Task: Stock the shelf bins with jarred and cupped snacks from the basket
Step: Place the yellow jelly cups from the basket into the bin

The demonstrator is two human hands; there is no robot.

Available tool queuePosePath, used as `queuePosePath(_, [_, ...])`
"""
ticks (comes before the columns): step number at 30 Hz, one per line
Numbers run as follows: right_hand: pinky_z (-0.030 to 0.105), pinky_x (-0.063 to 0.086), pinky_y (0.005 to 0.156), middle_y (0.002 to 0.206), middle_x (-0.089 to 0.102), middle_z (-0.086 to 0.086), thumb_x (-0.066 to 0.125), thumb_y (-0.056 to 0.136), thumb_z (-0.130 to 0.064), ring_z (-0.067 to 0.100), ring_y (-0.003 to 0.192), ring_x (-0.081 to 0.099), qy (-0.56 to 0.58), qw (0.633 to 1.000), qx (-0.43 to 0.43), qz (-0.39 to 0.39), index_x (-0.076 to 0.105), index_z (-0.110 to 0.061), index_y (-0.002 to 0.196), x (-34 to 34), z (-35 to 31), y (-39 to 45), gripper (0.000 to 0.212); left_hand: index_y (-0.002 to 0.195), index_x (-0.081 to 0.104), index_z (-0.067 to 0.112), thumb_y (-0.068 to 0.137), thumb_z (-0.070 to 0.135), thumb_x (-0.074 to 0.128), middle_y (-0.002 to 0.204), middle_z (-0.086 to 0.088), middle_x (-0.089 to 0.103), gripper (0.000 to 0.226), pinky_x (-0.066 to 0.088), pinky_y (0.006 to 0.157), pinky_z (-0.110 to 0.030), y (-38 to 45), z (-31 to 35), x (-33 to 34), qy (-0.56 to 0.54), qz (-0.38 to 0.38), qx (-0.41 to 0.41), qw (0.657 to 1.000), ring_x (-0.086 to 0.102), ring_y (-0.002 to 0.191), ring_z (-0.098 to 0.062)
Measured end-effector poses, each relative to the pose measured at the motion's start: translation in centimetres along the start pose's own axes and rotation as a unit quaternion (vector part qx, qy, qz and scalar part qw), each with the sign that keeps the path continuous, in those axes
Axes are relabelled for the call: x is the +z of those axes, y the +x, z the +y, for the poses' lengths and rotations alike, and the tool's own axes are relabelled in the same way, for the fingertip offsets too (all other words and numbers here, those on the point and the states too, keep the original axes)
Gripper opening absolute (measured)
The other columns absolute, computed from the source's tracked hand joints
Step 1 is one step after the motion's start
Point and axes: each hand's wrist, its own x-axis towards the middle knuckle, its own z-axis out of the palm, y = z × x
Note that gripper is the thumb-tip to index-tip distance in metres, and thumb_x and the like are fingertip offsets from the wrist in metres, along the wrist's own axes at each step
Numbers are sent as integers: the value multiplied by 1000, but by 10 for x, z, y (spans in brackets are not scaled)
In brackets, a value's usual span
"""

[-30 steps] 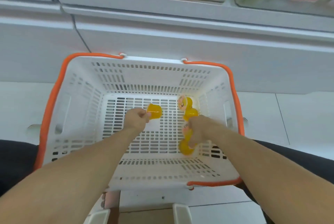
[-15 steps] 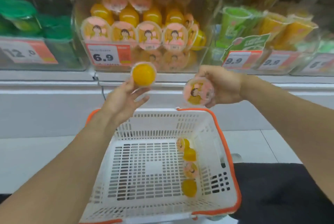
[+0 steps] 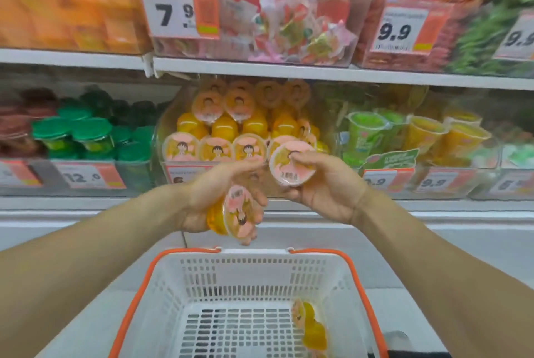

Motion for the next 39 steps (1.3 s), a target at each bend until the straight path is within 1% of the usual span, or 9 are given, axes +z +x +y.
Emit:
queuePosePath(4, [34, 52, 70, 99, 70, 8, 49, 100, -34, 22, 85, 66, -140, 987, -32, 78, 65, -15, 112, 10, 10, 14, 28, 132, 62, 11, 88, 38, 67, 111, -27, 64, 52, 57, 59, -26, 6, 2, 12, -15, 58, 52, 997, 70, 80, -38])
queuePosePath(6, [33, 51, 83, 108, 71, 2, 44, 101, -42, 19, 99, 65, -230, 964, -77, 113, 64, -15, 118, 17, 18, 23, 37, 136, 56, 10, 80, 41, 62, 80, -23, 69, 65, 54, 49, -29, 2, -7, 7, -13, 57, 49, 997, 66, 54, -35])
queuePosePath(9, [21, 41, 105, 125, 66, -14, 42, 92, -60, 0, 121, 56, -330, 930, -95, 129, 63, -26, 128, 31, 24, 30, 54, 125, 58, 7, 90, 41, 61, 70, -20, 63, 49, 57, 60, -41, -9, -15, -8, -10, 44, 56, 997, 63, 59, -34])
queuePosePath(11, [12, 41, 100, 119, 65, -26, 41, 90, -66, -12, 116, 54, -353, 924, -92, 116, 65, -34, 119, 38, 24, 33, 50, 122, 60, 10, 98, 35, 54, 75, -15, 67, 35, 56, 63, -39, -14, -10, -10, -13, 52, 82, 995, 65, 66, -28])
queuePosePath(13, [27, 51, 94, 117, 67, -13, 53, 87, -67, 4, 111, 63, -342, 922, -103, 149, 66, -27, 114, 38, 19, 37, 50, 125, 61, 12, 98, 32, 55, 86, -12, 72, 34, 56, 64, -39, -15, -9, -11, -23, 66, 114, 991, 68, 70, -24])
queuePosePath(19, [33, 56, 56, 92, 65, 26, 74, 86, -9, 27, 65, 68, -407, 901, -93, 122, 59, -2, 109, 47, -24, 25, 29, 127, 63, 19, 91, 39, 59, 116, -5, 73, 41, 46, 105, -54, -10, -5, -19, -64, 139, 144, 978, 68, 112, -26])
queuePosePath(28, [37, 61, 62, 81, 68, 20, 64, 91, 3, 26, 64, 70, -291, 929, -90, 211, 57, -2, 106, 40, -50, 40, 17, 105, 63, 2, 95, 34, 57, 72, -16, 59, 34, 55, 70, -42, -16, 6, -19, -198, 91, 132, 967, 60, 65, -33])
queuePosePath(35, [39, 60, 62, 97, 66, 15, 55, 97, 0, 22, 62, 71, -344, 864, -91, 355, 48, -8, 112, 0, -70, 93, 18, 100, 61, -5, 69, 15, 53, 71, -19, 58, 37, 57, 59, -39, -22, -2, -32, -248, 71, 160, 953, 58, 62, -34])
queuePosePath(39, [29, 46, 52, 68, 66, 8, 53, 92, -3, 19, 55, 61, -456, 783, -50, 420, 62, 3, 97, -5, -83, 121, 12, 93, 62, -6, 73, 16, 51, 73, -21, 60, 32, 58, 59, -41, -21, -3, -35, -269, 73, 178, 944, 59, 66, -36])
